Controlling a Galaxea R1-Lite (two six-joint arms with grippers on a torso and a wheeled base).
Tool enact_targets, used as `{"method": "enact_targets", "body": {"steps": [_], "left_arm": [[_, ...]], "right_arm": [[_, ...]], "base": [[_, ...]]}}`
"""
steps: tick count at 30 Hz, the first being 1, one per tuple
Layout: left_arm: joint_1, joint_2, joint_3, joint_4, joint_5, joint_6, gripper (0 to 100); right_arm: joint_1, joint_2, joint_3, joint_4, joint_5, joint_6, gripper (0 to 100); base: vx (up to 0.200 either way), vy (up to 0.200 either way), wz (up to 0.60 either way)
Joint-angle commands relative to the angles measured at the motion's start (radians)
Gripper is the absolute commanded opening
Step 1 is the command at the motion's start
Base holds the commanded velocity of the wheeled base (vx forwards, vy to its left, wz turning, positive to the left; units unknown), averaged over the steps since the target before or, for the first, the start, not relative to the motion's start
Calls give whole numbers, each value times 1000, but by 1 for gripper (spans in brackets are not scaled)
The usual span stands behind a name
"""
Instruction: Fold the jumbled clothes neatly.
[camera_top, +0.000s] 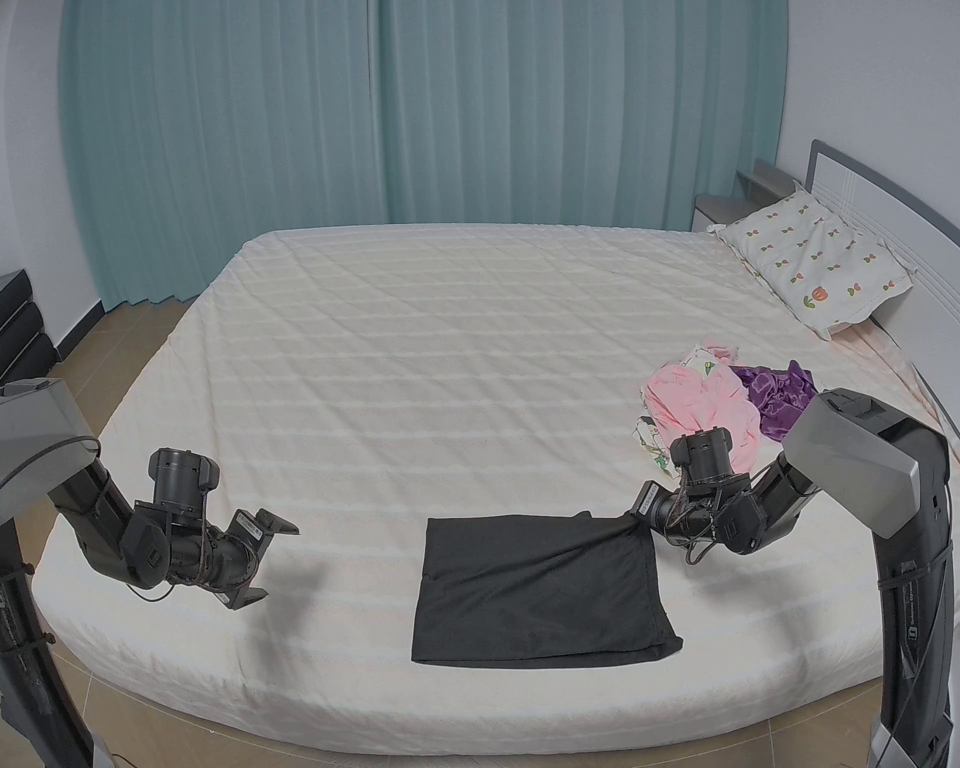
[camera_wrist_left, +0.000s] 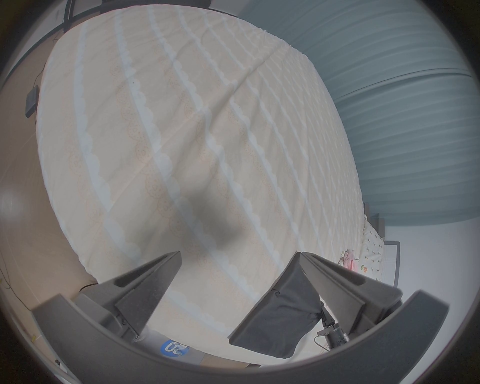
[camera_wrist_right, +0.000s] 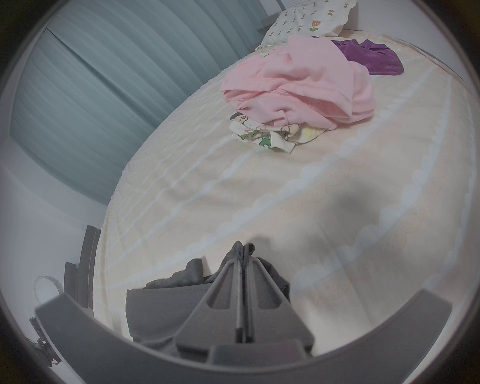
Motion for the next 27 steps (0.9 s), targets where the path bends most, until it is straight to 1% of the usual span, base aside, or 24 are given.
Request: {"method": "enact_targets", "body": {"steps": [1, 7, 8, 12, 15, 17, 21, 22, 23, 25, 27], "left_arm": [[0, 1, 0, -1, 0, 0, 100], [0, 1, 0, -1, 0, 0, 100], [0, 1, 0, -1, 0, 0, 100], [0, 1, -1, -1, 0, 0, 100], [0, 1, -1, -1, 0, 0, 100], [2, 1, -1, -1, 0, 0, 100], [0, 1, -1, -1, -1, 0, 100], [2, 1, -1, -1, 0, 0, 100], [0, 1, -1, -1, 0, 0, 100], [2, 1, -1, -1, 0, 0, 100], [0, 1, -1, -1, 0, 0, 100]], "right_arm": [[-4, 17, -15, 6, -3, 1, 0], [-4, 17, -15, 10, -3, -1, 0], [-10, 18, -15, 11, -1, -1, 100], [-24, 1, 6, -1, 2, -1, 100], [-29, -68, 69, -1, 15, -8, 100], [-24, -109, 125, -3, 42, -13, 100], [-3, -206, 301, -23, 103, -39, 100], [0, -211, 316, -26, 109, -42, 100], [19, -240, 402, -53, 138, -77, 100], [34, -257, 502, -104, 164, -128, 100], [51, -257, 572, -162, 169, -156, 100]], "base": [[0, 0, 0], [0, 0, 0], [0, 0, 0], [0, 0, 0], [0, 0, 0], [0, 0, 0], [0, 0, 0], [0, 0, 0], [0, 0, 0], [0, 0, 0], [0, 0, 0]]}}
